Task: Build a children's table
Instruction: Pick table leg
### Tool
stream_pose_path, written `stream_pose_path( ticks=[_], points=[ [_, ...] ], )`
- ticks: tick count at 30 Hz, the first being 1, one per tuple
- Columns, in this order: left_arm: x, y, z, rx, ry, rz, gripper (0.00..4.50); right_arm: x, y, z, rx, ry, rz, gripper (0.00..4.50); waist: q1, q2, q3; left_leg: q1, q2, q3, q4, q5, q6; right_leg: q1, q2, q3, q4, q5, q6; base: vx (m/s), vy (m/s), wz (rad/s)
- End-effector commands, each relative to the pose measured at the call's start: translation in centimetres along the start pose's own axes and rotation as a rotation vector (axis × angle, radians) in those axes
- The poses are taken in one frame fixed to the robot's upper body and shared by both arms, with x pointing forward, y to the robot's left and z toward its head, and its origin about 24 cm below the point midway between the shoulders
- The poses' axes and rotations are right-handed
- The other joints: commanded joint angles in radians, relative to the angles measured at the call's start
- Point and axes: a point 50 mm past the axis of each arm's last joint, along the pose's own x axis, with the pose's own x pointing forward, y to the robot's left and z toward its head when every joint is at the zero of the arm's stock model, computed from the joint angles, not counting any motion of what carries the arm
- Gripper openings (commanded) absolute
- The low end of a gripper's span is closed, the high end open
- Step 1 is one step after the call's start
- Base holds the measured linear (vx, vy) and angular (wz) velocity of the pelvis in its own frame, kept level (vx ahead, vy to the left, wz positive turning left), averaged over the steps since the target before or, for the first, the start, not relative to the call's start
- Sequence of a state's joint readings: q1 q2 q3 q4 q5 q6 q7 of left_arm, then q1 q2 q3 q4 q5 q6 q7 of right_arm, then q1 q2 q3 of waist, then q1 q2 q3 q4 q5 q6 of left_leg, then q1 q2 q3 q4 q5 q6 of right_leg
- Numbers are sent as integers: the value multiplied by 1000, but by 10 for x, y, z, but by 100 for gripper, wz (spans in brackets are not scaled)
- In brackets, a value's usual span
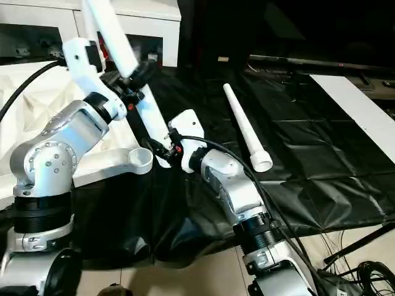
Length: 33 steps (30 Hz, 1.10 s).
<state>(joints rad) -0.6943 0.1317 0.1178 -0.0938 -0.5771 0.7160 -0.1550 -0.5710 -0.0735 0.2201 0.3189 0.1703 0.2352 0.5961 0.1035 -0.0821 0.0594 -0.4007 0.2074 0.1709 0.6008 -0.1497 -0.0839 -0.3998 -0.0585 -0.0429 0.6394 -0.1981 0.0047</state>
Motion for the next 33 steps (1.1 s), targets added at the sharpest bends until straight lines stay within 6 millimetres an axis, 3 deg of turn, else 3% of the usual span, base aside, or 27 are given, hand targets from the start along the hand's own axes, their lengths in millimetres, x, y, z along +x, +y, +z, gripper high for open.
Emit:
stream_pose_path(
  ticks=[1, 7, 10, 12, 15, 20, 27, 33],
  points=[
    [-1, -9, -7, 42, 51, -105, 181, -4, -3, 15, 31, -57, 59, 264, -4, 27, -72, 33, 18, -5, -73, -241, -57, 41, -58, 36, -74, -110, -126, 0, 0, 0],
    [-8, -13, -3, 108, 139, -328, 180, -23, -10, 34, 107, -47, 246, 315, -3, 26, -72, 35, 17, -5, -73, -231, -50, 46, -56, 35, -71, -95, -148, 0, 0, 0],
    [-9, -12, -3, 120, 145, -345, 180, -25, -11, 35, 109, -34, 255, 345, -2, 28, -70, 34, 19, -3, -74, -227, -60, 42, -60, 37, -72, -109, -154, 0, 0, 0],
    [-15, -12, 7, 88, 142, -470, 180, -42, -12, 43, 157, 42, 411, 347, -1, 23, -71, 35, 17, -3, -72, -220, -55, 46, -60, 36, -72, -116, -160, 0, 0, 0],
    [-16, -12, 16, 20, 105, -505, 180, -49, -9, 45, 174, 77, 478, 347, 6, 23, -71, 34, 18, -1, -70, -198, -50, 47, -59, 36, -67, -80, -170, 0, 0, 0],
    [-16, -12, 26, -93, 53, -540, 180, -53, -8, 49, 210, 112, 517, 347, 10, 21, -70, 33, 16, 0, -68, -213, -58, 46, -62, 35, -71, -123, -188, 0, 0, 0],
    [-19, -11, 30, -151, 30, -572, 180, -55, -6, 57, 270, 117, 542, 347, 12, 15, -72, 33, 19, -2, -68, -203, -62, 45, -63, 35, -73, -152, -164, 0, 0, 0],
    [-21, -11, 27, -127, 67, -572, 180, -54, -7, 59, 224, 128, 533, 347, 17, 18, -73, 32, 18, -2, -68, -194, -68, 44, -63, 35, -71, -134, -159, 0, 0, 0]
  ],
)
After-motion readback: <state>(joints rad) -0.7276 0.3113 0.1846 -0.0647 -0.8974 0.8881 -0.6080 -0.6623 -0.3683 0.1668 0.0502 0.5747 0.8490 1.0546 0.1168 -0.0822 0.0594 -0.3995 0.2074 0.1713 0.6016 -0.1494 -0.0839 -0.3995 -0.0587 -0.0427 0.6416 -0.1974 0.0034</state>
